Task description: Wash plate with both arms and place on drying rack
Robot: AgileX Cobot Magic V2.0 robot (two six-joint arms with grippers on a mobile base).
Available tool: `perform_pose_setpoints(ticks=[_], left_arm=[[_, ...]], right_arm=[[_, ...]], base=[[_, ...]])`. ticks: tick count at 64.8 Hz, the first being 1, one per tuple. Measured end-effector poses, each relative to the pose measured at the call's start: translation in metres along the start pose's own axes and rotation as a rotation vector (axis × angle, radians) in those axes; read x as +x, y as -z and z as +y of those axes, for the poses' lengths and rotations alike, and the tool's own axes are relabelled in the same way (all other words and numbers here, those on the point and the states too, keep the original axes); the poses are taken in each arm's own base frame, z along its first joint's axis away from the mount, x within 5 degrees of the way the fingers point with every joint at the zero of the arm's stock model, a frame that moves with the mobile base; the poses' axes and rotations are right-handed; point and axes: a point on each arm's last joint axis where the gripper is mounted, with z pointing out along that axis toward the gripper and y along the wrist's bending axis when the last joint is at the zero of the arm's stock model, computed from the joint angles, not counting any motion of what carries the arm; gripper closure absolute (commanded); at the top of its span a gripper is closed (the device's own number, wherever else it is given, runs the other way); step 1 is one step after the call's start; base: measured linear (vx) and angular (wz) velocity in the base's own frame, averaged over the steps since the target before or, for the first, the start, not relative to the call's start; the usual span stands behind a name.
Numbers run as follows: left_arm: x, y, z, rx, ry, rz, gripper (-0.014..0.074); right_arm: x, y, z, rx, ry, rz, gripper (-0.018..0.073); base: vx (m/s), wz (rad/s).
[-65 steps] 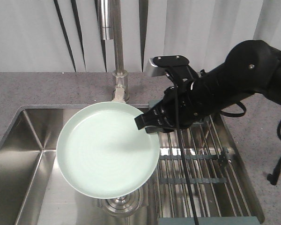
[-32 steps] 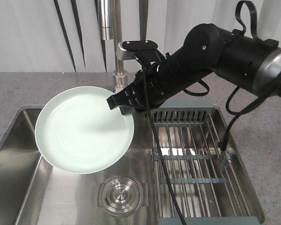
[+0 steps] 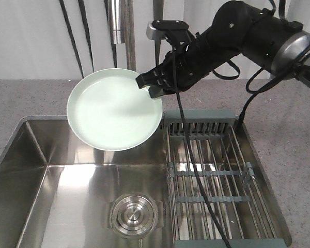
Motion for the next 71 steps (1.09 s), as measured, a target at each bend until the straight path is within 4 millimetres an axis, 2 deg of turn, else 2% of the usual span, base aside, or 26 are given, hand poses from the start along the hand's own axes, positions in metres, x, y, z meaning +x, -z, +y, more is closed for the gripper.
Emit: perform_pose_setpoints(ticks=[10,24,52,71], left_arm=[[0.000,0.000,0.000,0.000,0.000,0.000,0.0133],[0.000,0.000,0.000,0.000,0.000,0.000,0.0133],[0.000,0.000,0.000,0.000,0.000,0.000,0.0133],[0.000,0.000,0.000,0.000,0.000,0.000,0.0133]], right_arm=[[0.001,0.007,-0.020,0.030,-0.031,0.004,0.0564],[0.001,0.026,-0.034,0.074,-0.052,-0.008,0.0564],[0.004,0.065,-0.029,0.128,-0.062,-0.026,0.0564],[0.038,0.081,-0.021,0.154,-0.084,-0.043,0.0564]], base=[[0.00,0.00],[0.00,0.00],[0.00,0.00],[0.00,0.00]])
